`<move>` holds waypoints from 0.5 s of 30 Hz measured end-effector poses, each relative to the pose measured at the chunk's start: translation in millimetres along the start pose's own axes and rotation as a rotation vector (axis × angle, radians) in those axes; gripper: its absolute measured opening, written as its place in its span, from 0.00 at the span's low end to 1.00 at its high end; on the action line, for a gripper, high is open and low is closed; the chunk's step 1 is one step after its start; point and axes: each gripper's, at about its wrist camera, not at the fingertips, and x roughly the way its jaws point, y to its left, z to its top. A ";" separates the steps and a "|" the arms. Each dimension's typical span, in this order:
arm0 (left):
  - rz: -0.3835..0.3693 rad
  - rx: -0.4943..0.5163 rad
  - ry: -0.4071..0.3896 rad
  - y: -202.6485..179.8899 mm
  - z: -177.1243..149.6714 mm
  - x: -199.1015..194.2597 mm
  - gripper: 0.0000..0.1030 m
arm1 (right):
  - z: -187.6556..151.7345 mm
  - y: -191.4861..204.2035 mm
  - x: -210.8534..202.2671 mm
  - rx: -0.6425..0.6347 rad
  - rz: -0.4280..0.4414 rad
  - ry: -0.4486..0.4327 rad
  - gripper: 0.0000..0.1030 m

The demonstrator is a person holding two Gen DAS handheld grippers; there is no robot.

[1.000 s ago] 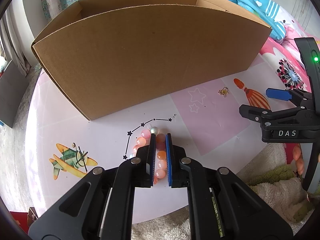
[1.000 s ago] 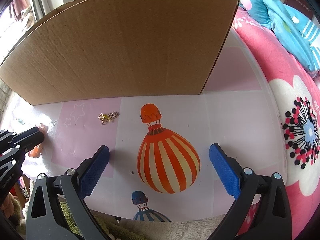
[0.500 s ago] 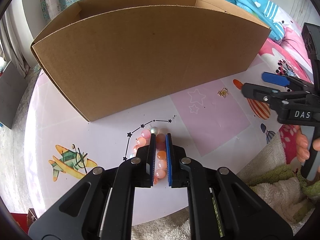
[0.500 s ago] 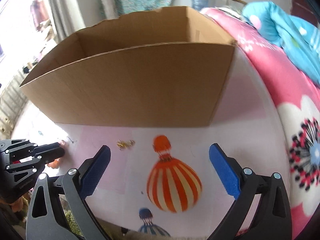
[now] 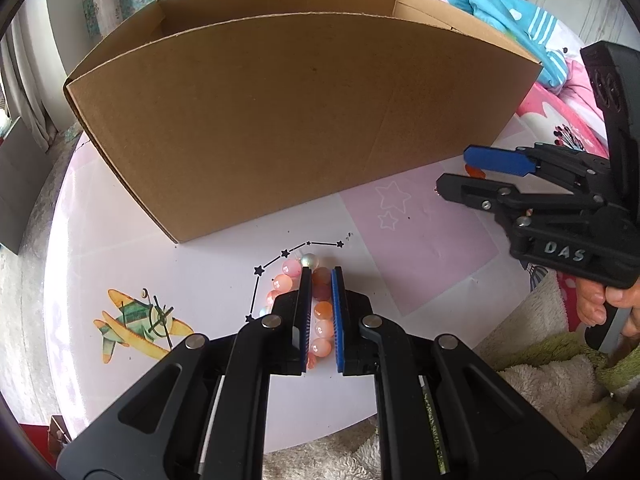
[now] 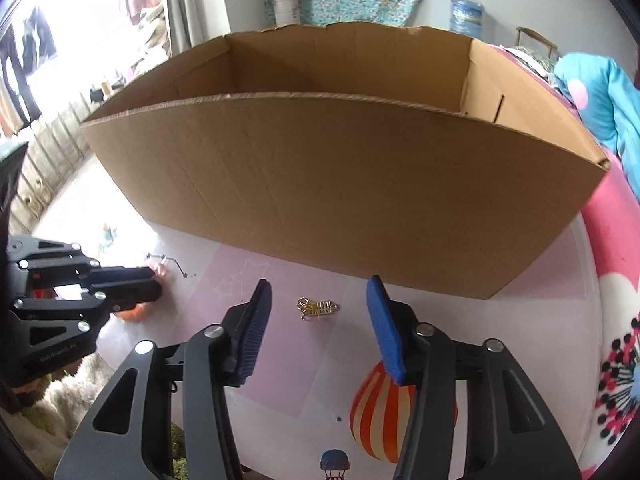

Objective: Organize jewelry

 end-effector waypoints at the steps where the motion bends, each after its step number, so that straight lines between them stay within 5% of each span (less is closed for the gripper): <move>1: 0.000 0.001 0.000 0.6 -0.1 -0.1 0.09 | -1.5 1.3 0.8 -0.004 0.001 0.006 0.38; 11: -0.009 0.004 -0.001 5.0 -2.0 -2.6 0.09 | -6.3 -1.7 3.5 -0.018 -0.017 0.040 0.16; 15: -0.011 0.005 -0.003 6.1 -2.6 -3.4 0.09 | -6.4 -2.0 0.9 -0.017 -0.013 0.046 0.16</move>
